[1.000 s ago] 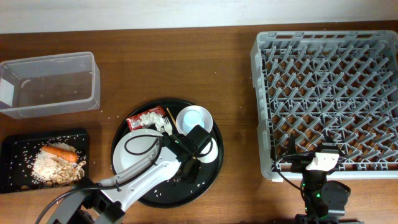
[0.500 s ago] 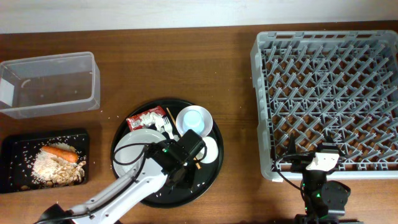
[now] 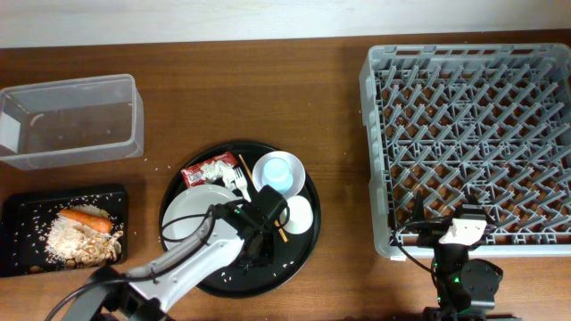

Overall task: Sort waste into correct bins and load items into the dishwasher rack
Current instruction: 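Reach the left gripper to the brown food chunk and grasp it, then carry the brown chunk left and release it on the black tray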

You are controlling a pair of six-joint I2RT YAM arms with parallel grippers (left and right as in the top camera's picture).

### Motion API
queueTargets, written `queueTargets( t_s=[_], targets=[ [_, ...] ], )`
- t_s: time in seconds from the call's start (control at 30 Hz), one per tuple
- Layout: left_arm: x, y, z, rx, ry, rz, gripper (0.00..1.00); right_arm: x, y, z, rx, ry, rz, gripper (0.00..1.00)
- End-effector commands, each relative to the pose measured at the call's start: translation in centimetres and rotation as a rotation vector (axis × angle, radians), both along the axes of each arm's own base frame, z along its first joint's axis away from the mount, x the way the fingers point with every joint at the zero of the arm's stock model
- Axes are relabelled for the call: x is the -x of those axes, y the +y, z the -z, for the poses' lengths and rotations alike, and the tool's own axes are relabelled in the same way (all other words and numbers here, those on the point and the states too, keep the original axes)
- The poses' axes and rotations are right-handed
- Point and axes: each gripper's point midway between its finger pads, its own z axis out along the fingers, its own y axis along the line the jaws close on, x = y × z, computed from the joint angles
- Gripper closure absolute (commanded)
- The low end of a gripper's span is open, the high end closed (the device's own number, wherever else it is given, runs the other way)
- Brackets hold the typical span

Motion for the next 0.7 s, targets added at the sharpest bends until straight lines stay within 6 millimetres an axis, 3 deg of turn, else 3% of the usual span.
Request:
queueTargets(
  t_s=[0.0, 0.4, 0.5, 0.67],
  targets=[
    [0.1, 0.6, 0.7, -0.012, 0.028, -0.035, 0.60, 0.0, -0.2, 0.3, -0.001, 0.006, 0.008, 0.01],
    [-0.9, -0.3, 1.4, 0.013, 0.004, -0.034, 0.62, 0.0, -0.2, 0.3, -0.001, 0.006, 0.008, 0.01],
    [-0.9, -0.4, 1.4, 0.016, 0.004, -0.033, 0.83, 0.0, -0.2, 0.3, -0.001, 0.006, 0.009, 0.01],
    [-1.2, -0.7, -0.4, 0.019, 0.000, -0.032, 0.90, 0.0, -0.2, 0.3, -0.001, 0.006, 0.008, 0.01]
  ],
)
